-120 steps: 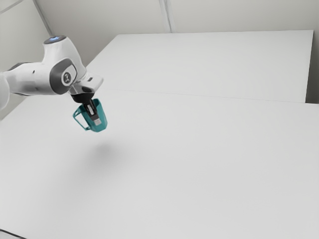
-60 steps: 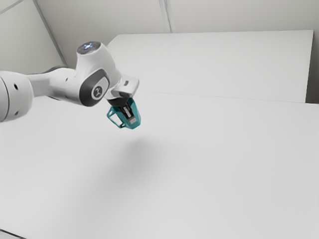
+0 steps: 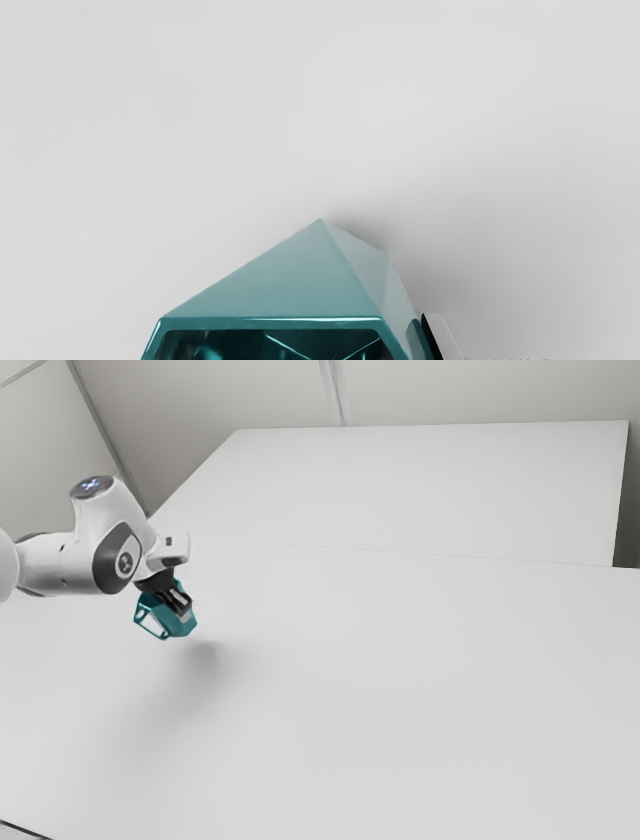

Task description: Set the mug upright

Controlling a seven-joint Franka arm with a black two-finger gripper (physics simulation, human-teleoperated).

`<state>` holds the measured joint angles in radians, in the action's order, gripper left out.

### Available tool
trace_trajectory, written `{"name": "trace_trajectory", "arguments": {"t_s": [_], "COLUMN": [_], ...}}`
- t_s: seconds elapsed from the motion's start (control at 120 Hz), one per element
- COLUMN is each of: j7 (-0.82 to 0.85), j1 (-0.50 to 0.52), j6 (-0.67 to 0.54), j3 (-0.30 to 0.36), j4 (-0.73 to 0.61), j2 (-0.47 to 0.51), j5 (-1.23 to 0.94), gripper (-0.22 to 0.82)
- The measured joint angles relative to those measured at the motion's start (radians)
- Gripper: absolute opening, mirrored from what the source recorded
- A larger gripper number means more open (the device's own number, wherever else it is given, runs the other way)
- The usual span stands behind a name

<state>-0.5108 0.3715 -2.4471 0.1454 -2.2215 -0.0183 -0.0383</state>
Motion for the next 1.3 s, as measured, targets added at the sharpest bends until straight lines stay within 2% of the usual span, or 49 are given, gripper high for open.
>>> {"name": "trace_trajectory", "arguments": {"t_s": [0.117,0.208,0.542,0.7,0.783,0.95,1.3], "j7": [0.019,0.033,0.07,0.082,0.088,0.098,0.113], "j1": [0.034,0.02,-0.234,-0.294,-0.286,-0.141,-0.175], "j6": [-0.027,-0.041,-0.056,-0.054,-0.058,-0.063,-0.092], "j3": [0.015,0.025,0.028,0.025,0.03,0.03,0.031], "j4": [-0.001,0.0,-0.002,-0.053,-0.123,-0.154,-0.163], "j2": [-0.003,-0.005,-0.008,0.02,0.079,0.093,0.052], "j5": [0.01,0.014,0.018,0.017,0.016,0.017,0.017], "gripper": [-0.17,-0.17,-0.17,-0.17,-0.17,-0.17,-0.17]}}
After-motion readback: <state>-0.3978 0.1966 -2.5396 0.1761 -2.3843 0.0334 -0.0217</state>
